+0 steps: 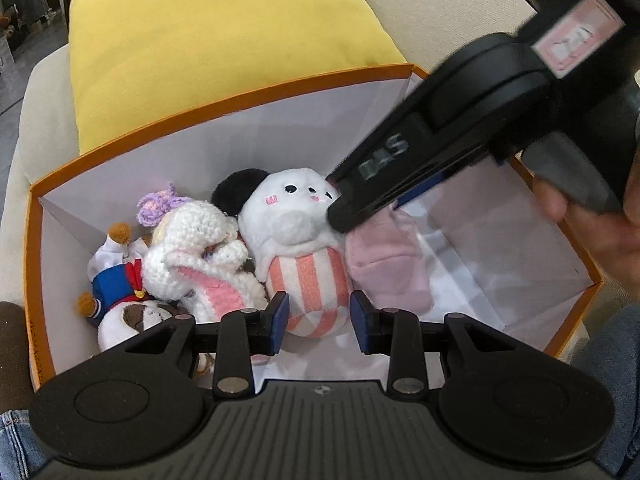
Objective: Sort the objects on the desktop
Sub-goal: 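Shift the held pink pouch toward the box corner with the right gripper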
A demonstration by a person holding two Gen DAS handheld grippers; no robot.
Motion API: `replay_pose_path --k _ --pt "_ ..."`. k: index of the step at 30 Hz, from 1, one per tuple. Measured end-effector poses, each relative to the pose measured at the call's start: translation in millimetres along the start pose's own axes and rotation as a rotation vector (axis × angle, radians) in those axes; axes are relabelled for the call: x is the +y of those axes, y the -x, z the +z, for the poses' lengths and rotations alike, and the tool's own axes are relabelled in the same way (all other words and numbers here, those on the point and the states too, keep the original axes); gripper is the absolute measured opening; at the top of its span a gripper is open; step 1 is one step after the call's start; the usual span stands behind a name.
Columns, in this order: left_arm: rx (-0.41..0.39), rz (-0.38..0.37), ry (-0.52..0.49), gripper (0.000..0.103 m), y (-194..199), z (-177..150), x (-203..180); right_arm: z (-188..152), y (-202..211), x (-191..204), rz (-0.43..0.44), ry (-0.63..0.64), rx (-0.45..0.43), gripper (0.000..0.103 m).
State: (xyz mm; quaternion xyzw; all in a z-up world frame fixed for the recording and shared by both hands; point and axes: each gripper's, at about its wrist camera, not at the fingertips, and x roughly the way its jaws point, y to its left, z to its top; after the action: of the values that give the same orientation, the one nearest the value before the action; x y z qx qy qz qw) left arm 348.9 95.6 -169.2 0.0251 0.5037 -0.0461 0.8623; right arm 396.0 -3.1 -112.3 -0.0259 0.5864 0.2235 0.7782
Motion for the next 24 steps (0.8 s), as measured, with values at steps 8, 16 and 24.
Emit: replay_pose_path --k 8,16,24 --pt "-0.027 -0.013 -0.002 0.037 5 1 1 8 8 -18 0.093 0.1 -0.114 0.03" --pt "-0.05 0.017 -0.017 0.036 13 -1 -3 4 18 -5 -0.043 0.188 -0.07 0.03" --pt "-0.144 -0.051 -0.084 0.035 34 7 -25 5 33 -25 -0.052 0.122 -0.082 0.033"
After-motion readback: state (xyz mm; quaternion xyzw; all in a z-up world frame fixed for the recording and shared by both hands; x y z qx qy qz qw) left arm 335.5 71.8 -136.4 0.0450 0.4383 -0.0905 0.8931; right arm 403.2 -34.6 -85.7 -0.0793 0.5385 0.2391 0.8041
